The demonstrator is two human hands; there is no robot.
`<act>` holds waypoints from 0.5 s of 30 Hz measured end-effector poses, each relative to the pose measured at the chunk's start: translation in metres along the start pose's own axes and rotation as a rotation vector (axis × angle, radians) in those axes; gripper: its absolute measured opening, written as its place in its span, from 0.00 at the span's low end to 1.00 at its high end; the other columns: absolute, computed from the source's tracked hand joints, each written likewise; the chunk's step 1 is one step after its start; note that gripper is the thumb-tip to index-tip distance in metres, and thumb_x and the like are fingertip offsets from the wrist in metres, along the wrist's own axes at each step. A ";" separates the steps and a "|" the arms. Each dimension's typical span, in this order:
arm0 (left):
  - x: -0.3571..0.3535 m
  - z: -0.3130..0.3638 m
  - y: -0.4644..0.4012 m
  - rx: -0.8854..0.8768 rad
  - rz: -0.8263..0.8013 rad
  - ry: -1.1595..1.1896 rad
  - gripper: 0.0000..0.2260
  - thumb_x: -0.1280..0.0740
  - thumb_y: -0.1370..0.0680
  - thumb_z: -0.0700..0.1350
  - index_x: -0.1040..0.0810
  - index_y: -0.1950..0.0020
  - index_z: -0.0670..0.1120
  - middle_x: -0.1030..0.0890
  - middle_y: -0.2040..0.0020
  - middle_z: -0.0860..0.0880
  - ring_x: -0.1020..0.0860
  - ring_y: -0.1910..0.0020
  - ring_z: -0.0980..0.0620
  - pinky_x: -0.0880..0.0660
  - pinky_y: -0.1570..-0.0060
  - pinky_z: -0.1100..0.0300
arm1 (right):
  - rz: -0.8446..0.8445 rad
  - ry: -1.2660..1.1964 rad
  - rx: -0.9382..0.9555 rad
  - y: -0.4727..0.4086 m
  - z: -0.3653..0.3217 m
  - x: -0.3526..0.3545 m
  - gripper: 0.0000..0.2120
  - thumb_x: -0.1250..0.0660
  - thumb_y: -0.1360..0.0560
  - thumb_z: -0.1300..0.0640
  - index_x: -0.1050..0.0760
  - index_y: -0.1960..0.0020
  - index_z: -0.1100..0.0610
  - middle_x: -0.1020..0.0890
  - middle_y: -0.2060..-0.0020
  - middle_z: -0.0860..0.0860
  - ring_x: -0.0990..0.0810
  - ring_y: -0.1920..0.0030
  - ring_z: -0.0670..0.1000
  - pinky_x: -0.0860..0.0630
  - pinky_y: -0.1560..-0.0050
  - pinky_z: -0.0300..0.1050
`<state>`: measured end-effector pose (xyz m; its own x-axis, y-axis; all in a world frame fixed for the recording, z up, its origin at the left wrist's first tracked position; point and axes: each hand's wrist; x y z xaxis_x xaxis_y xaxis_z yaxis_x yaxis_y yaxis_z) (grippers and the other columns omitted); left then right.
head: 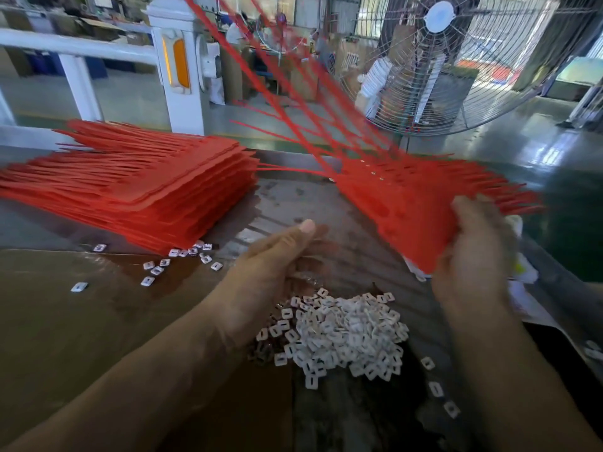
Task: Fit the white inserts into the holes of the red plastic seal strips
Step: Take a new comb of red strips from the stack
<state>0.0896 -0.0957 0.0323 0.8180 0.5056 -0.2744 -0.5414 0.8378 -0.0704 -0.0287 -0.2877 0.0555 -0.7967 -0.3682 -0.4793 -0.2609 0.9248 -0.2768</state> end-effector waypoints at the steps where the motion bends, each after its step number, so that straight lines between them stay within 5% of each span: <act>1: 0.003 0.001 -0.001 -0.019 0.024 -0.002 0.23 0.35 0.24 0.60 0.19 0.37 0.47 0.16 0.40 0.45 0.19 0.50 0.48 0.22 0.54 0.55 | -0.031 0.040 -0.019 0.009 0.006 -0.006 0.10 0.32 0.24 0.57 0.16 0.58 0.44 0.17 0.63 0.44 0.20 0.64 0.46 0.22 0.59 0.49; 7: 0.015 0.002 -0.005 -0.120 0.150 0.052 0.16 0.35 0.20 0.50 0.20 0.37 0.42 0.17 0.43 0.37 0.20 0.53 0.41 0.19 0.60 0.53 | -0.380 0.165 0.001 0.036 0.029 -0.020 0.03 0.32 0.23 0.57 0.21 0.51 0.50 0.20 0.58 0.51 0.25 0.56 0.53 0.26 0.51 0.57; 11: 0.023 0.003 -0.005 -0.201 0.051 0.028 0.11 0.38 0.17 0.40 0.23 0.37 0.38 0.16 0.53 0.43 0.18 0.64 0.49 0.22 0.69 0.59 | -0.493 -0.047 -0.048 0.038 0.017 -0.018 0.03 0.34 0.23 0.63 0.24 0.51 0.57 0.25 0.65 0.55 0.25 0.64 0.49 0.25 0.62 0.44; 15: 0.036 0.012 -0.006 -0.269 -0.061 -0.153 0.11 0.37 0.19 0.43 0.23 0.38 0.42 0.19 0.61 0.46 0.23 0.71 0.48 0.26 0.72 0.60 | -0.451 -0.131 -0.278 0.033 0.006 -0.019 0.17 0.39 0.18 0.47 0.14 0.54 0.52 0.14 0.61 0.50 0.18 0.62 0.48 0.23 0.62 0.40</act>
<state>0.1243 -0.0802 0.0346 0.8592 0.4984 -0.1154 -0.5057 0.7932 -0.3393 -0.0190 -0.2509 0.0510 -0.5024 -0.7266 -0.4687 -0.7092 0.6564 -0.2572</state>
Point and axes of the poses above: each hand's wrist, its own y-axis away from the middle knuckle, its own x-axis out of the back of the hand, z = x × y
